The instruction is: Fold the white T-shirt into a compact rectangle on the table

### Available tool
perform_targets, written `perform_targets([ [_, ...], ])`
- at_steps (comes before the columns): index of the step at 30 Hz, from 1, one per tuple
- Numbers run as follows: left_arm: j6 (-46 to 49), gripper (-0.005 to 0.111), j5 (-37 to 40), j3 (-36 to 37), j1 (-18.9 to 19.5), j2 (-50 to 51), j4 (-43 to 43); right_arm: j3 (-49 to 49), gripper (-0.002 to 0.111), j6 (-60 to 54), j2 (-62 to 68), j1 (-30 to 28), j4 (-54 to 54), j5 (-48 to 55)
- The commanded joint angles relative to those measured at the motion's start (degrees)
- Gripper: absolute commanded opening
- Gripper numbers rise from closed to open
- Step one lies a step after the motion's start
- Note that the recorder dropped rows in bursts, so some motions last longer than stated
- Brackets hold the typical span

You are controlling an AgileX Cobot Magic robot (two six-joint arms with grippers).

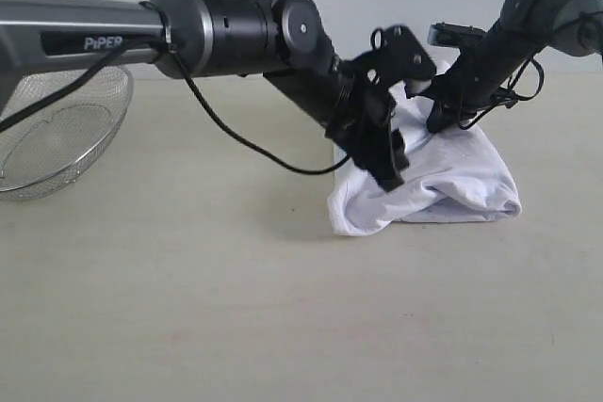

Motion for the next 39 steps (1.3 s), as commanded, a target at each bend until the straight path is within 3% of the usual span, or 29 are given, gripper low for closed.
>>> perform_targets([
  [1, -0.39, 0.005, -14.31, 0.08, -0.08, 0.69, -2.23, 0.61, 0.0, -0.6, 1.68, -1.04, -4.05, 0.15],
  [10, 8.28, 0.004, -19.39, 0.08, -2.74, 6.02, -11.1, 0.61, 0.0, -0.36, 1.68, -1.04, -3.4, -0.31],
  [18, 26.3, 0.004, -12.92, 0.08, -4.0, 7.69, -29.82, 0.61, 0.0, 0.03, 1.68, -1.04, -3.41, -0.41],
  [25, 26.56, 0.004, -16.04, 0.08, -3.86, 9.73, -30.2, 0.61, 0.0, -0.09, 1.68, -1.04, -3.41, 0.64],
  [36, 26.56, 0.004, -3.88, 0.2, -4.91, 11.04, -31.28, 0.61, 0.0, -0.09, 1.68, -1.04, -3.41, 0.19],
  [39, 26.56, 0.004, 2.47, 0.2, -5.04, 9.33, -31.21, -0.14, 0.0, -0.22, 1.68, -1.04, -3.41, 0.82],
])
